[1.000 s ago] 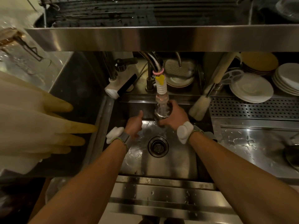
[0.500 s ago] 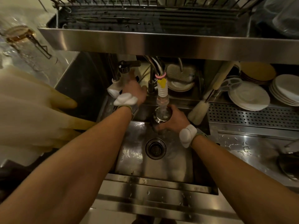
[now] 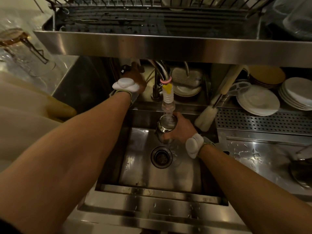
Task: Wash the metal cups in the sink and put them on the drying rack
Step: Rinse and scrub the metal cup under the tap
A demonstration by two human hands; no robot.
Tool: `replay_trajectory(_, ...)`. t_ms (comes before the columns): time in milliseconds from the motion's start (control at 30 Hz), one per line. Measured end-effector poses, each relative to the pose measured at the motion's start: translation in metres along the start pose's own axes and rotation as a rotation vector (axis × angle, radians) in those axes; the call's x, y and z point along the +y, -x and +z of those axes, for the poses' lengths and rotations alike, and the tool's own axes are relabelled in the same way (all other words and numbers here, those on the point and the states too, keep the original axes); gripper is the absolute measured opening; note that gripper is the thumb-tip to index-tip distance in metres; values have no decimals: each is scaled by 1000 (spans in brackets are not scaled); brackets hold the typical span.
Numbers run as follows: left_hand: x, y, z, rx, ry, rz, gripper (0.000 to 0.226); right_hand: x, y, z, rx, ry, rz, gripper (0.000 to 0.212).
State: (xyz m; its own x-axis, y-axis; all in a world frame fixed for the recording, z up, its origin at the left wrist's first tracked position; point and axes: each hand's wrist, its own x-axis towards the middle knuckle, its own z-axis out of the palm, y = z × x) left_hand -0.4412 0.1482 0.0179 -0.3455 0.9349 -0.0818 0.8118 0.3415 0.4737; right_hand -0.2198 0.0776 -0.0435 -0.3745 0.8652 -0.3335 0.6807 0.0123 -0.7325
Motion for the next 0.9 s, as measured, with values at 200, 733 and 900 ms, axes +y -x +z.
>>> replay_trajectory(200,-3,-4,6,145,-13,35,37,3,2,3,16,-29,-3,93)
replay_trajectory(733,-8,-2,11,168,-21,35,35,6,2,-2,6,18,30,94)
replay_trajectory(900,1,1,9,154,-84,-7,48,6,1,-4,28,14,27,103)
